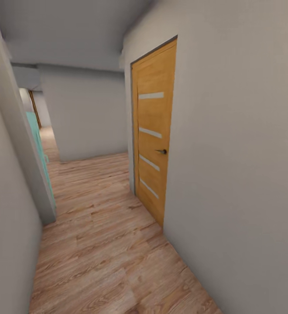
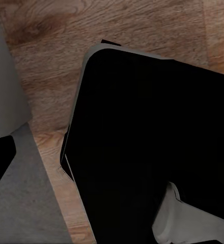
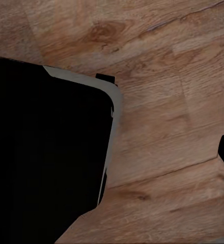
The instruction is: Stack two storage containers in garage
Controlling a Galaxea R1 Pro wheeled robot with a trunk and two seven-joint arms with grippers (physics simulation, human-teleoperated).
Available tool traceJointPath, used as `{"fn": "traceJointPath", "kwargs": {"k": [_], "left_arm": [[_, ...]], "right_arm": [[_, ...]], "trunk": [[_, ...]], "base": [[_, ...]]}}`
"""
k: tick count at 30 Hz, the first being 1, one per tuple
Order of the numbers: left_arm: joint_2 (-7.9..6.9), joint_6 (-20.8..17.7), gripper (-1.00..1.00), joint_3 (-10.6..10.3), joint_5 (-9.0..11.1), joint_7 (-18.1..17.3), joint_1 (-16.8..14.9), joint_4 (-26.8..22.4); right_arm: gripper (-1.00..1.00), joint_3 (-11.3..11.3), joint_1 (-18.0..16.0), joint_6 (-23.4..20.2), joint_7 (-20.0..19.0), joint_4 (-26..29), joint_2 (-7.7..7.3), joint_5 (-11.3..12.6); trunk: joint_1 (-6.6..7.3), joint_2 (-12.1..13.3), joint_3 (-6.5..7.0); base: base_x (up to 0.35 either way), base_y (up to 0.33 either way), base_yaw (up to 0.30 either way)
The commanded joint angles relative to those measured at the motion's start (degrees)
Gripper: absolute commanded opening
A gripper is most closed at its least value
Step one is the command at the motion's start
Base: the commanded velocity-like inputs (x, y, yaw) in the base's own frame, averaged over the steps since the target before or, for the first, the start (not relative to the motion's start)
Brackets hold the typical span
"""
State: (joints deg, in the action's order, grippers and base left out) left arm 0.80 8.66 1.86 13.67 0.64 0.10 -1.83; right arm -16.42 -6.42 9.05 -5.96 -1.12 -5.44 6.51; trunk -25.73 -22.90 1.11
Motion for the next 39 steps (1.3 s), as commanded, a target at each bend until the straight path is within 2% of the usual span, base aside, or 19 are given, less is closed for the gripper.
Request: {"fn": "traceJointPath", "kwargs": {"k": [1,35,39], "left_arm": [[0.03,0.1,1.00,0.2,0.1,0.1,0.0,0.0],[0.08,-0.3,1.00,0.1,0.1,0.1,0.0,0.1],[0.10,-0.4,1.00,0.1,0.1,0.1,0.0,0.1]], "right_arm": [[1.00,-0.4,0.0,0.3,-0.3,-0.1,-0.01,0.6],[1.00,-0.2,0.0,0.3,-0.2,-0.1,-0.01,1.1],[1.00,0.0,-0.1,0.2,-0.1,-0.1,-0.02,1.4]], "trunk": [[-0.05,0.0,-0.01],[-0.05,0.0,-0.01],[-0.05,0.0,-0.01]], "base": [[0.321,0.000,0.300],[0.321,0.000,0.300],[0.321,0.000,0.130]]}}
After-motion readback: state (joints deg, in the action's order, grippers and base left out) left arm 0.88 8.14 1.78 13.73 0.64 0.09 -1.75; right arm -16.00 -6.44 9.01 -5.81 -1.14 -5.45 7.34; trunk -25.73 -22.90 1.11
